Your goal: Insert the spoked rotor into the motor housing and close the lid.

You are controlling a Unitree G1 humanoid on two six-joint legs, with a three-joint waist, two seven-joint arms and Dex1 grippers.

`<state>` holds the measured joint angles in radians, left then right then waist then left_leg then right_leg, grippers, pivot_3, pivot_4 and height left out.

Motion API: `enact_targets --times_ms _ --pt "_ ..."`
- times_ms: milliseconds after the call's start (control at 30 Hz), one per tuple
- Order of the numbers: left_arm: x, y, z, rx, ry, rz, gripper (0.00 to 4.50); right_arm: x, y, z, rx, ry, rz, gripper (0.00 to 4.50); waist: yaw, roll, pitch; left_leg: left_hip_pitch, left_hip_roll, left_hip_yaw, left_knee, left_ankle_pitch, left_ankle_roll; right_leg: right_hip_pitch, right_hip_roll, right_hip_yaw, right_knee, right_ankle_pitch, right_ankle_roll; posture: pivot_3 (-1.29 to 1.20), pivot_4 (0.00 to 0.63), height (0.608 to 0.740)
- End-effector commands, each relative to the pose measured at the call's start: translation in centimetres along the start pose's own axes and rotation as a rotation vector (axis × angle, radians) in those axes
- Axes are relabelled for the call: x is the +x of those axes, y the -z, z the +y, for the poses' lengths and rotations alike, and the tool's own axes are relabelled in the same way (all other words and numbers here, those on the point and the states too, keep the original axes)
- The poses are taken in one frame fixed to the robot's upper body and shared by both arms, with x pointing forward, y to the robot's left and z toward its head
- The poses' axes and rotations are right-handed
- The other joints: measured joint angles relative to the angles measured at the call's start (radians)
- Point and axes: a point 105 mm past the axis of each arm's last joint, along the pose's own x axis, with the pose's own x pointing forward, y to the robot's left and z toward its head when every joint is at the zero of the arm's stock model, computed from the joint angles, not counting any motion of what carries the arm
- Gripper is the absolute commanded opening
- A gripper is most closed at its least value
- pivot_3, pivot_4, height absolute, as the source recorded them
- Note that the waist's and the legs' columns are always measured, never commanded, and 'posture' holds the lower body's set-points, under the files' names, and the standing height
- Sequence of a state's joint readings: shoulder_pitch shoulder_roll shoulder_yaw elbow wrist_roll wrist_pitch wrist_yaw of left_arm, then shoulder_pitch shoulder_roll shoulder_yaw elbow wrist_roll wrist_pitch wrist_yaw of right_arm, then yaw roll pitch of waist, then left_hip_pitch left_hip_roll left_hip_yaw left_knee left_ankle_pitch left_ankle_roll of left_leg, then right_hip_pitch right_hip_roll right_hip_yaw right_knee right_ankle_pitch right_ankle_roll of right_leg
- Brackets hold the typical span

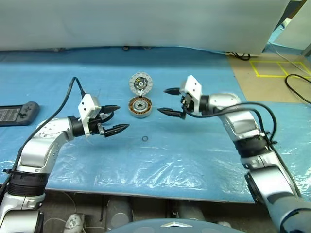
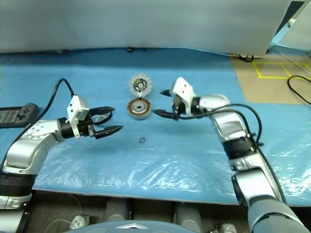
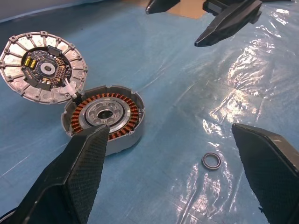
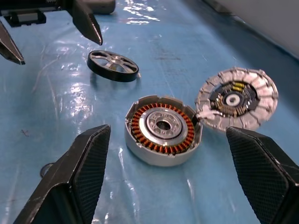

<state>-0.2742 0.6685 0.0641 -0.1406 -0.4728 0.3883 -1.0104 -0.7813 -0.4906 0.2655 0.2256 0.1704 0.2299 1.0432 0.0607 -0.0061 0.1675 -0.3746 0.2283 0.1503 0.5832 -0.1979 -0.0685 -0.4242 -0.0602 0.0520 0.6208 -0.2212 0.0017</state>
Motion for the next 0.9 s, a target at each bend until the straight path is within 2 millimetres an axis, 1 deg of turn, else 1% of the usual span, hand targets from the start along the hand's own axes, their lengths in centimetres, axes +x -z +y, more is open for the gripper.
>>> enact_targets --times_ms 33,133,267,467,567,733,900 --pt "0.0 -0.6 0.1 0.053 -0.009 -0.009 4.43 1.6 -0.4 0.2 -0.162 -0.131 0.041 4.15 0.001 0.0 0.0 0.0 0.0 0.0 0.001 0.0 0.0 0.0 0.0 0.0 0.0 0.0 0.0 0.0 0.15 0.74" --pt "0.1 -0.3 0.1 0.067 -0.019 -0.004 4.43 2.9 -0.5 0.3 -0.281 -0.232 0.088 4.15 -0.001 0.0 0.0 -0.005 0.001 0.0 0.005 0.0 0.0 -0.002 0.0 -0.001 0.001 0.0 0.0 0.0 0.15 0.74" --pt "0.3 -0.3 0.0 0.071 -0.034 -0.019 4.43 4.3 0.4 -0.1 -0.441 -0.314 0.189 4.15 -0.003 0.0 0.0 -0.013 0.004 0.0 0.012 0.0 0.001 -0.008 0.0 -0.003 0.004 0.0 0.0 0.0 0.15 0.74" --pt "0.2 -0.1 -0.3 0.066 -0.063 -0.033 4.43 6.5 0.6 0.2 -0.481 -0.373 0.232 4.15 -0.015 0.0 0.0 -0.014 0.008 0.0 0.014 0.0 0.001 -0.008 0.001 -0.005 0.007 -0.001 -0.002 0.0 0.15 0.74" --pt "0.0 0.0 -0.4 0.064 -0.073 -0.032 4.43 7.6 0.2 0.7 -0.504 -0.4 0.229 4.15 -0.017 0.0 0.0 -0.015 0.009 0.0 0.015 0.0 0.001 -0.01 0.002 -0.006 0.008 -0.002 -0.004 0.0 0.15 0.74" --pt "-0.1 0.1 -0.7 0.056 -0.084 -0.032 4.43 8.8 -0.1 1.4 -0.531 -0.422 0.234 4.15 -0.017 0.0 0.0 -0.02 0.01 0.0 0.017 0.002 0.004 -0.018 0.002 -0.007 0.017 -0.005 -0.01 0.0 0.15 0.74" --pt "0.0 0.4 -1.0 0.046 -0.087 -0.032 4.43 9.8 0.3 1.8 -0.528 -0.415 0.262 4.15 -0.016 0.0 0.0 -0.02 0.012 0.0 0.019 0.0 0.001 -0.017 0.002 -0.01 0.02 -0.007 -0.012 0.0 0.15 0.74"
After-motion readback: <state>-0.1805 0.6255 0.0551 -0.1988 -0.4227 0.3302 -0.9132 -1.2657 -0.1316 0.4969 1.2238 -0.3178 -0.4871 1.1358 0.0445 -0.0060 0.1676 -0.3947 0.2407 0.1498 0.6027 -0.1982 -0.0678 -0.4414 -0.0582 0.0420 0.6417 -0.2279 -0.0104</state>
